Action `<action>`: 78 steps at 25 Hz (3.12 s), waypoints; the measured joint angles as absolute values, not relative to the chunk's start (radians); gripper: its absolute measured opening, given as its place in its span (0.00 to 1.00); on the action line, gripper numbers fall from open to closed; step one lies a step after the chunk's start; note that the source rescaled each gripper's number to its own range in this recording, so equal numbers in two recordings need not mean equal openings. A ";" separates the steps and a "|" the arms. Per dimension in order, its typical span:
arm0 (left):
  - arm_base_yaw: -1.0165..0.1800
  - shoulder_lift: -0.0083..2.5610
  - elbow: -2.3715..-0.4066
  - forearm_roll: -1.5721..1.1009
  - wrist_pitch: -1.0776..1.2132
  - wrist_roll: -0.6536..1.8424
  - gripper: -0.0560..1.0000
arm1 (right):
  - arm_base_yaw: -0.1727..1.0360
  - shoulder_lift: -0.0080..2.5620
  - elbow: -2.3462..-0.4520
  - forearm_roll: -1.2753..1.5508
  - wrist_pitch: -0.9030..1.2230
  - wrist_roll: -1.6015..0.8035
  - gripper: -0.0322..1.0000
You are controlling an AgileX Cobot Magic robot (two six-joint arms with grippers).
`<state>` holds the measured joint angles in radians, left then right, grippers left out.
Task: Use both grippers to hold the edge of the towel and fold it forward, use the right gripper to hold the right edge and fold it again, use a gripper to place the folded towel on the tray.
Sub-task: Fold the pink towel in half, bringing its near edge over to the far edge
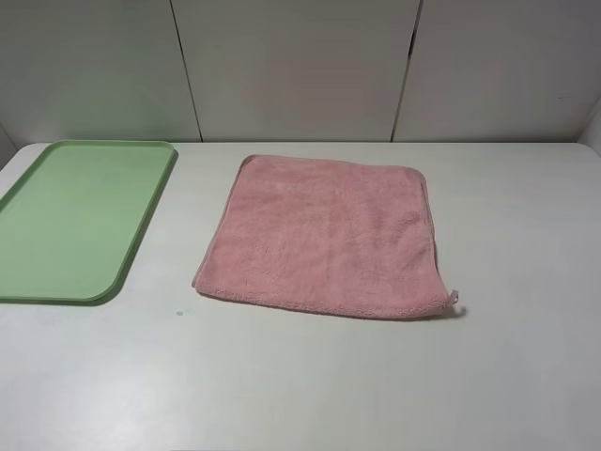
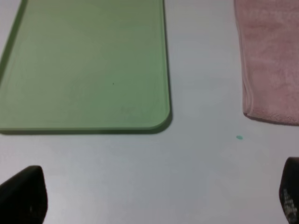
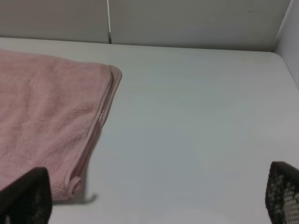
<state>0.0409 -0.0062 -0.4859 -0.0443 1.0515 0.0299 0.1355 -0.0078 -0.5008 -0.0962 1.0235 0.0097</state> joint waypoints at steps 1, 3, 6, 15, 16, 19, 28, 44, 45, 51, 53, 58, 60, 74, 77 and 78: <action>0.041 -0.006 -0.486 -0.044 1.051 0.030 1.00 | 0.135 -0.008 -0.501 -0.096 1.024 0.010 1.00; 0.041 -0.006 -0.486 -0.044 1.051 0.030 1.00 | 0.135 -0.008 -0.501 -0.096 1.024 0.010 1.00; 0.041 -0.006 -0.486 -0.044 1.051 0.030 1.00 | 0.135 -0.008 -0.501 -0.096 1.024 0.010 1.00; 0.041 -0.006 -0.486 -0.044 1.051 0.030 1.00 | 0.135 -0.008 -0.501 -0.096 1.024 0.010 1.00; 0.041 -0.006 -0.486 -0.044 1.051 0.030 1.00 | 0.135 -0.008 -0.501 -0.096 1.024 0.010 1.00; 0.041 -0.006 -0.486 -0.044 1.051 0.030 1.00 | 0.135 -0.008 -0.501 -0.096 1.024 0.010 1.00; 0.041 -0.006 -0.486 -0.044 1.051 0.030 1.00 | 0.135 -0.008 -0.501 -0.096 1.024 0.010 1.00; 0.041 -0.006 -0.486 -0.044 1.051 0.030 1.00 | 0.135 -0.008 -0.501 -0.096 1.024 0.010 1.00; 0.041 -0.006 -0.486 -0.044 1.051 0.030 1.00 | 0.135 -0.008 -0.501 -0.096 1.024 0.010 1.00; 0.041 -0.006 -0.486 -0.044 1.051 0.035 1.00 | 0.135 -0.008 -0.501 -0.096 1.024 0.010 1.00; 0.041 -0.006 -0.486 -0.044 1.051 0.053 1.00 | 0.135 -0.008 -0.501 -0.096 1.024 0.010 1.00; 0.041 -0.006 -0.486 -0.044 1.051 0.080 1.00 | 0.135 -0.008 -0.501 -0.083 1.024 0.010 1.00; 0.041 -0.004 -0.486 -0.044 1.055 0.080 1.00 | 0.135 -0.008 -0.501 -0.077 1.024 0.010 1.00; -0.123 0.260 -0.621 -0.044 1.081 0.166 1.00 | 0.183 0.166 -0.578 -0.048 1.025 -0.034 1.00; -0.185 0.311 -0.636 -0.044 1.085 0.173 1.00 | 0.229 0.248 -0.628 -0.047 1.035 -0.047 1.00; -0.201 0.330 -0.638 -0.044 1.085 0.181 1.00 | 0.245 0.277 -0.648 -0.047 1.037 -0.052 1.00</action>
<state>-0.2014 0.3296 -0.6381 -0.0443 1.0845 0.1812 0.2447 0.2768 -0.6477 -0.0471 1.0366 -0.0517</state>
